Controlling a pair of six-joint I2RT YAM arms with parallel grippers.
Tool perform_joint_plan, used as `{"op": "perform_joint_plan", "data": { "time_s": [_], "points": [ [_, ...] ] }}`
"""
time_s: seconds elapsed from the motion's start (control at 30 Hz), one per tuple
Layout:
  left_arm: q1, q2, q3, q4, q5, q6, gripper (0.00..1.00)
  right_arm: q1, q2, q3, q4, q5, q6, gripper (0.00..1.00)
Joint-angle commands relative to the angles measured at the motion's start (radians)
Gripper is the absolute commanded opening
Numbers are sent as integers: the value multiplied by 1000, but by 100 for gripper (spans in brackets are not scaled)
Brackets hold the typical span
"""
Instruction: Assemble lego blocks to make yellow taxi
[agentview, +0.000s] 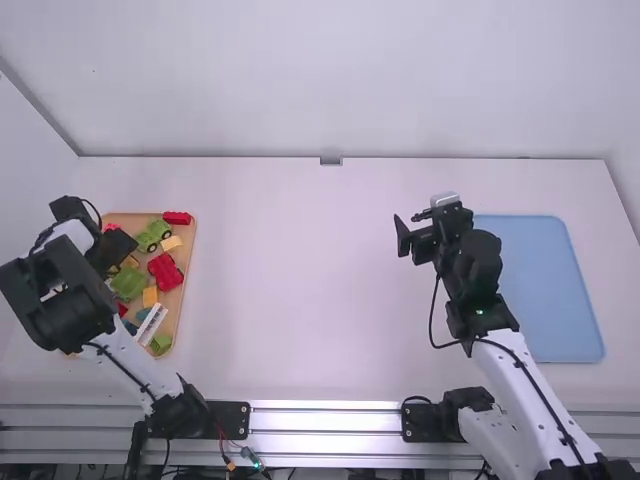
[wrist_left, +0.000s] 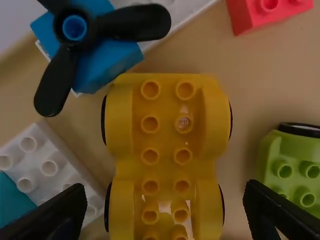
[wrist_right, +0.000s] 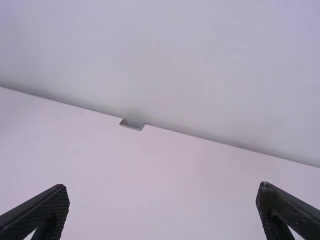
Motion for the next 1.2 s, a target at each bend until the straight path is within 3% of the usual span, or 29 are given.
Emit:
{"op": "perform_joint_plan", "data": {
  "time_s": [0.0,0.33,0.57,0.73,0.97,1.17],
  "points": [
    [-3,46,-2,10,4,1,84,1,3,37,0,-2,2,99],
    [-8,87,-2,44,61,19,81,1,2,37,2,-3,5,99],
    [-10,87,-2,5,64,-3,67,1,2,37,4,-2,5,99],
    [-6,87,0,-7,64,-5,63,1,2,37,4,-3,5,99],
    [-11,87,0,-35,64,-7,75,0,2,37,4,-2,4,99],
    [-13,87,0,-57,80,-29,76,1,2,37,4,-2,4,99]
  ]
}}
